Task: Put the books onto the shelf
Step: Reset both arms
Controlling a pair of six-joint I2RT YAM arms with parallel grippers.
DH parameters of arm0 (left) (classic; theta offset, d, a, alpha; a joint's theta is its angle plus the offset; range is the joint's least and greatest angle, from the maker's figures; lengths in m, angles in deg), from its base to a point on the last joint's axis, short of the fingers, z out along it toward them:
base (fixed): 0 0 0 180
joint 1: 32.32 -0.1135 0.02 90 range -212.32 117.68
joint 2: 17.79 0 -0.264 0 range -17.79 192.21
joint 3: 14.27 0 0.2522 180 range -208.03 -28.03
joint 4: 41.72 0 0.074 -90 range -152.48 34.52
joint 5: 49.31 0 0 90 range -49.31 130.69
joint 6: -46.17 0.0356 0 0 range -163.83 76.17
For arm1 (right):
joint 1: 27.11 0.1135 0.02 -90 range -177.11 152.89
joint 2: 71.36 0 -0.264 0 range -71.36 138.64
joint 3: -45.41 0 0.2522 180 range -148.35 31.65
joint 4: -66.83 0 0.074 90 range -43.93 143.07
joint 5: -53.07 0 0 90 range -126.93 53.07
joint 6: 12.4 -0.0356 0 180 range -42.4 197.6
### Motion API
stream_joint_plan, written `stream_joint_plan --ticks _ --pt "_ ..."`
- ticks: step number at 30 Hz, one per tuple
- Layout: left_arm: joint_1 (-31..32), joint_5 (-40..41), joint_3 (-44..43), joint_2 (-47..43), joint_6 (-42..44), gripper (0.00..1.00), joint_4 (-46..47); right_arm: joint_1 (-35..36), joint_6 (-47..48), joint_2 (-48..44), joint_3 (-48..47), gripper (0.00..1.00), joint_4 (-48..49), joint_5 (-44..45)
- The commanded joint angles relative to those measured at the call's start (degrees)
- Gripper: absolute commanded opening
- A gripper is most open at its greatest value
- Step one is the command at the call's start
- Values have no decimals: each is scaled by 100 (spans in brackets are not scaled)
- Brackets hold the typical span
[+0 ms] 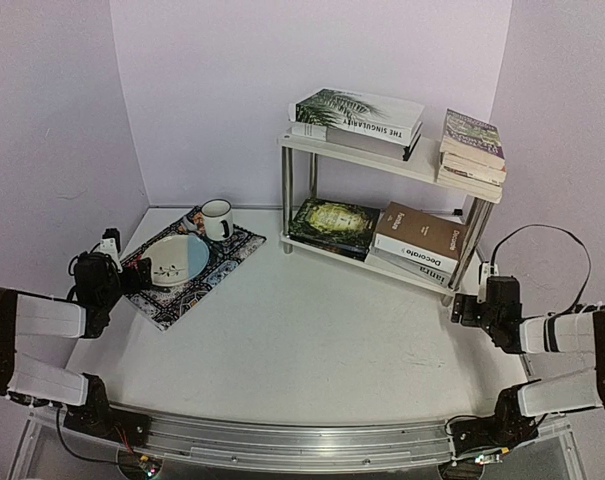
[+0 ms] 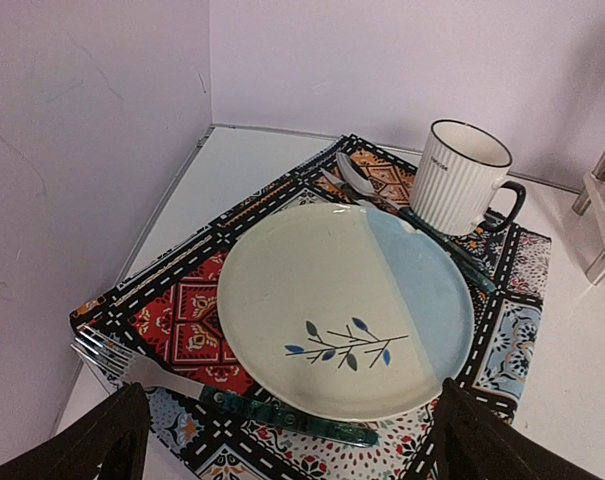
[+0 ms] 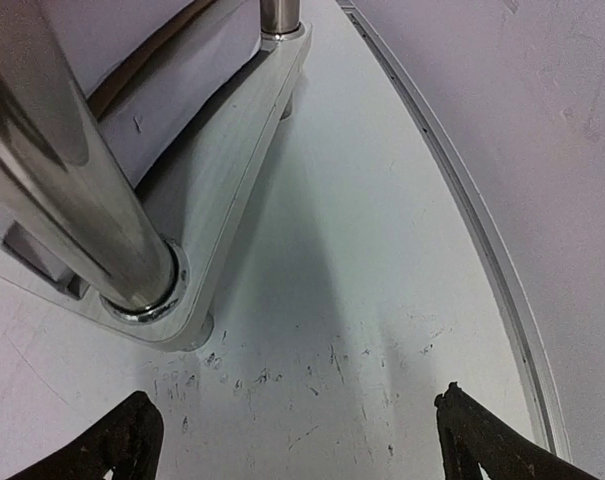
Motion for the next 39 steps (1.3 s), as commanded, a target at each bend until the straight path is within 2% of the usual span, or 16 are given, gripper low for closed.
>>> stream_joint_plan --ticks 1,7,12,19,27,39 --pt "-187 -210 17 519 270 100 1040 -64 321 727 -33 96 1374 -174" --pt "-225 -336 2 1272 410 100 1757 -133 380 1478 -151 96 2284 -471" --pt "-225 -446 25 1570 607 100 2373 -226 488 1883 -250 95 2582 -581" --pt "-223 -612 -214 2457 652 100 2749 -272 528 2765 -460 93 3101 -848" --pt "-225 -613 -220 2558 670 100 2826 -286 550 2802 -563 98 2930 -904" --pt "-225 -613 -221 2565 684 100 2824 -285 609 2784 -587 98 2854 -953"
